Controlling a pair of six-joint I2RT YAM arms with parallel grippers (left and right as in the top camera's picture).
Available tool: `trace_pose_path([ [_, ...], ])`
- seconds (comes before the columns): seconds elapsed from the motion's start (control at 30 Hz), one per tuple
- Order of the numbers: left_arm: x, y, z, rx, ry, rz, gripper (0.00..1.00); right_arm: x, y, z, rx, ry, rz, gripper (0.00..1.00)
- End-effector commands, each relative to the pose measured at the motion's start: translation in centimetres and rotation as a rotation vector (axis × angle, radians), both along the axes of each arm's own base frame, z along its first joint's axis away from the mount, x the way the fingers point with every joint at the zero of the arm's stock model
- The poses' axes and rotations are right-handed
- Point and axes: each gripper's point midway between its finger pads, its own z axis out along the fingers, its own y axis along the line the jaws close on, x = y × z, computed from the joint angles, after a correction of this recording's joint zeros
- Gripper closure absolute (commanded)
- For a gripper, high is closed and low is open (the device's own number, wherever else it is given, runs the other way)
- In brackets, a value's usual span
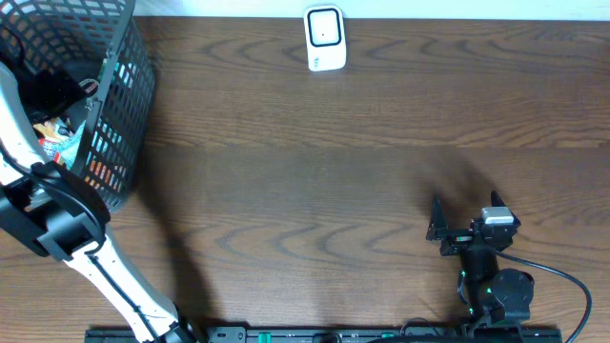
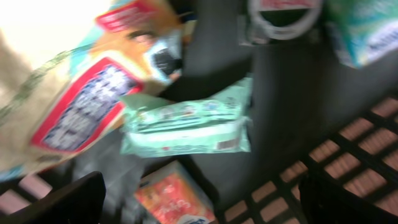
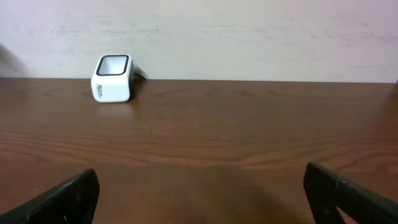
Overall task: Scan the item barcode
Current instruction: 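Reach the left gripper into the basket and grasp the green packet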
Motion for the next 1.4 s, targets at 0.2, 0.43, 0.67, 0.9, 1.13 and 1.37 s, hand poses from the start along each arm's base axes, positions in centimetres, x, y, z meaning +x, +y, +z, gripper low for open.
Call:
trace_pose_path([
  [0.2,-1.8,-0.6,-2.9,0.001,0.121,0.104,0.02,0.0,-0.1,-0.1,0.009,0.001,-0.005,0.01],
  [0.43,-1.8,-1.9,-5.5,0.009,0.170,0.092,0.02,0.0,0.0,-0.1,0.009,0.001,-0.005,0.01],
  [0.67,-0.6,-0.6,-7.0,0.091,0.136,0.101,0.02,0.0,0.0,-0.1,0.009,0.001,-0.005,0.01],
  [0.9,-0.4,-0.5,-8.7,0.092,0.135,0.093,0.05,0.0,0.0,-0.1,0.009,0.001,-0.005,0.01],
  [1.13,-1.2,-0.9,-11.0,0.078,0.166,0.090,0.15,0.0,0.0,-0.1,0.009,0.001,-0.005,0.01],
  [1.37,-1.6,-1.2,-11.5,0.066,0.179,0.090,0.80,0.0,0.0,-0.1,0.009,0.001,-0.005,0.01],
])
